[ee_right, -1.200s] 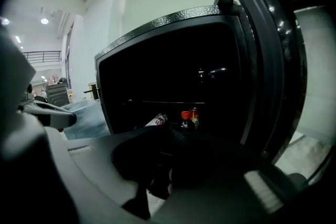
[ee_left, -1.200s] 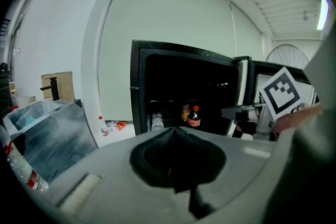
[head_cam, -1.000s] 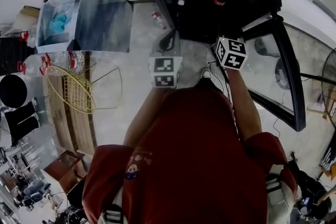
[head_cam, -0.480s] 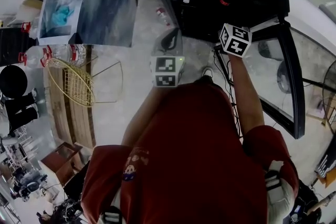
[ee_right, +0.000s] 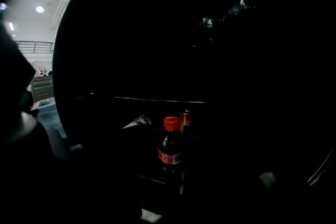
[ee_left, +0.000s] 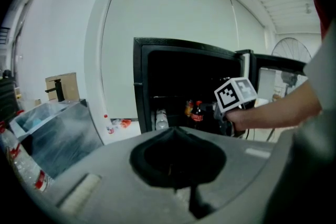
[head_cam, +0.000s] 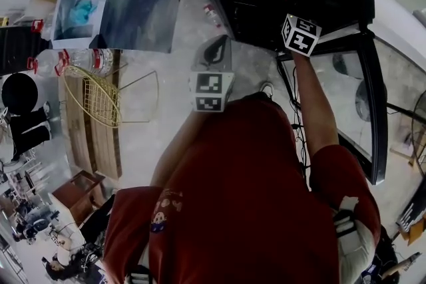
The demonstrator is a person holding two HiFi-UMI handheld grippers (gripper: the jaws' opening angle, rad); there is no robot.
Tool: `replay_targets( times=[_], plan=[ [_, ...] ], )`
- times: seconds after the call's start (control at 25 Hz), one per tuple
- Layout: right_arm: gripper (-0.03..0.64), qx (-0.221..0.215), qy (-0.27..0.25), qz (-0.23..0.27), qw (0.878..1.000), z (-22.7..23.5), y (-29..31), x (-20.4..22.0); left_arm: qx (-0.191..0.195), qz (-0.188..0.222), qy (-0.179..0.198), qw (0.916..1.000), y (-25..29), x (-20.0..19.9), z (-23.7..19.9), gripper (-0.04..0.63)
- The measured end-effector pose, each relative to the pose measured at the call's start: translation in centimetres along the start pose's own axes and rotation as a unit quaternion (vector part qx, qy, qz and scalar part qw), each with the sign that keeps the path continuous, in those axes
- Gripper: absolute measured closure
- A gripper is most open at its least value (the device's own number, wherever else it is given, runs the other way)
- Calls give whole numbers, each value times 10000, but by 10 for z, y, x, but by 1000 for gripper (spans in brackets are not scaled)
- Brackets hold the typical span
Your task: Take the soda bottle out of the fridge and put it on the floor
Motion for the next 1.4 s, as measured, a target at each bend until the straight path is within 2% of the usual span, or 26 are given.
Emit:
replay_targets(
  times=[0.12, 0.36, 0.56, 0.76, 0.88, 1.4],
  plan=[
    [410, 20, 138, -37, 9999, 2, 11, 0, -83, -29, 27, 10000, -2, 3, -4, 595],
    [403, -24, -123, -70, 9999, 3, 32, -3, -178, -98, -25, 9998, 0, 10, -1, 595],
    [405, -7, -143, -155, 9998, 6, 47, -4, -296, -108, -60, 9995, -2, 13, -4, 595],
    [408, -7, 41, -305, 9995, 9, 53, 1, -441, -114, -169, 9988, -6, 17, -10, 595],
    [465, 100, 70, -315, 9994, 10, 54, 1, -483, -137, -212, 9985, -9, 20, -11, 595],
    [480, 127, -269, -273, 9992, 2, 41, 3, -497, -95, -305, 9983, -19, 25, -8, 595]
  ],
)
Point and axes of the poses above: the fingertips, and each gripper's own axes: y forward along the fingers, z to its right, x out of its underside, the point moved 3 cm from there along -y, backward along the fingers, and after that the axes turned 5 degrees about -y, right-handed, at the moved point
